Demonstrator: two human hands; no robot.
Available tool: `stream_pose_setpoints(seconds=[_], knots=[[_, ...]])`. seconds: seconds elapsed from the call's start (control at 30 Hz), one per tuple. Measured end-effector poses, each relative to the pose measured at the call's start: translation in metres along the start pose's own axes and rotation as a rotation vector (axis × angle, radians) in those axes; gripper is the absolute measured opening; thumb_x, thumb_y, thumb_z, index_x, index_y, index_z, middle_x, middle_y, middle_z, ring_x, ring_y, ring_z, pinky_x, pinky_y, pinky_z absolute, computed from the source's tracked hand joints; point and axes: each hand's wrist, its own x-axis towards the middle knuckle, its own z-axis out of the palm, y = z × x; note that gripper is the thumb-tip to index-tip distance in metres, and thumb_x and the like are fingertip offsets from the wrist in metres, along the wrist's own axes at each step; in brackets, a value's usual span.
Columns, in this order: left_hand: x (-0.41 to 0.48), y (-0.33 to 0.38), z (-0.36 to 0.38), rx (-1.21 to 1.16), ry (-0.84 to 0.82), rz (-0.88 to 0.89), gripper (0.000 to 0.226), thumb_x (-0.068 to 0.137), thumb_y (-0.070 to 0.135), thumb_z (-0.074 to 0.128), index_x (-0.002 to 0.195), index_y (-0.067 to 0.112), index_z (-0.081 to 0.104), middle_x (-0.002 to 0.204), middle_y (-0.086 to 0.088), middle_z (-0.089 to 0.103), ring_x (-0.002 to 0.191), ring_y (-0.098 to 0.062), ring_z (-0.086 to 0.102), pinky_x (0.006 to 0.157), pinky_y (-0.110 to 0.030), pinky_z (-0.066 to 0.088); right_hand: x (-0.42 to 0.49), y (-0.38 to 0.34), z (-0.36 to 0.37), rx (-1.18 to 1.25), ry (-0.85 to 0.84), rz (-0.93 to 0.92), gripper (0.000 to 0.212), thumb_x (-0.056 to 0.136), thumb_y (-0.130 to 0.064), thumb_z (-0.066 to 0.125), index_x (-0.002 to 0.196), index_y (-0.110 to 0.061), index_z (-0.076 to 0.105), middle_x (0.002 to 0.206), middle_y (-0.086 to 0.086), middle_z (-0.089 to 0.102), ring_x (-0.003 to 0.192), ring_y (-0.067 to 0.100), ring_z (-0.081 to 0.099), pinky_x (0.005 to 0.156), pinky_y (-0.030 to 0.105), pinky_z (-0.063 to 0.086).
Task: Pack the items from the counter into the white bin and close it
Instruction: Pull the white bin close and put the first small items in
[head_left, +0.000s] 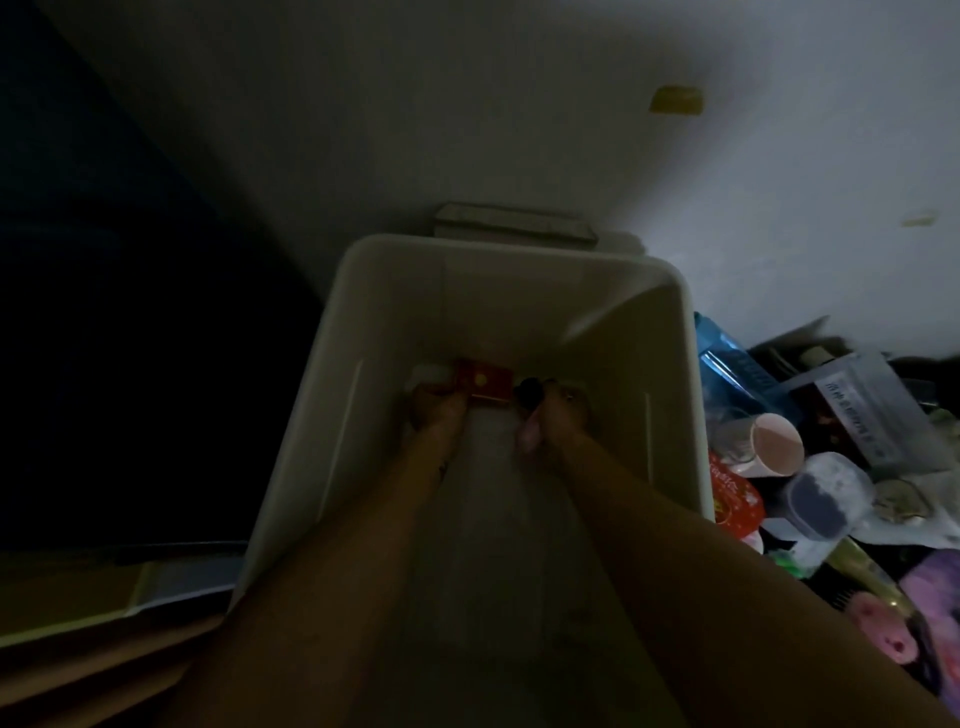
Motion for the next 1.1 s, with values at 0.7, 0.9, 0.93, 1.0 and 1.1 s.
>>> stream_pose_setpoints(seconds=[0.7,0.9,0.93,1.0,1.1], knots=[[-0.055,0.006,-0.015,0.14,-0.531,-0.011,0.029,0.097,0.026,0.054,0.116,0.008,0.065,0.097,-0.013,0.068,0.061,-0.014,0.065,0.048,-0.02,0.05,-0.032,-0.007,0.02,0.072,-0.134,-0.097,0.046,0.105,-0.036,0.032,0.119,-0.003,0.061,0.107,0.01,0.063,0.095,0.025,0.06,0.078,0.03,0.051],[-0.027,0.009,-0.023,0.22,-0.257,0.165,0.038,0.097,0.033,0.053,0.119,0.005,0.067,0.114,-0.017,0.067,0.1,-0.031,0.064,0.075,-0.029,0.047,-0.03,-0.006,0.023,0.04,-0.239,-0.102,0.04,0.103,-0.03,0.038,0.123,-0.005,0.063,0.123,0.012,0.065,0.109,0.029,0.063,0.1,0.045,0.05],[-0.022,0.014,-0.022,0.145,-0.252,0.108,0.039,0.099,0.029,0.053,0.125,0.002,0.062,0.121,-0.019,0.064,0.109,-0.033,0.062,0.082,-0.031,0.047,-0.032,-0.004,0.021,-0.004,-0.254,-0.114,0.04,0.102,-0.031,0.039,0.124,-0.008,0.063,0.125,0.013,0.065,0.111,0.029,0.062,0.101,0.047,0.049],[-0.01,0.018,-0.023,-0.032,-0.32,-0.004,0.04,0.101,0.018,0.05,0.135,-0.002,0.051,0.131,-0.019,0.058,0.12,-0.031,0.057,0.088,-0.032,0.047,-0.033,0.0,0.017,-0.063,-0.242,-0.14,0.04,0.101,-0.037,0.04,0.125,-0.014,0.063,0.126,0.012,0.064,0.111,0.028,0.061,0.101,0.046,0.048],[0.002,0.014,-0.028,-0.149,-0.22,-0.069,0.038,0.098,0.011,0.051,0.134,0.0,0.052,0.133,-0.018,0.058,0.123,-0.032,0.056,0.092,-0.035,0.049,-0.033,0.006,0.013,-0.071,-0.248,-0.118,0.031,0.102,-0.04,0.04,0.103,-0.021,0.065,0.123,0.025,0.061,0.093,0.026,0.057,0.079,0.036,0.047]])
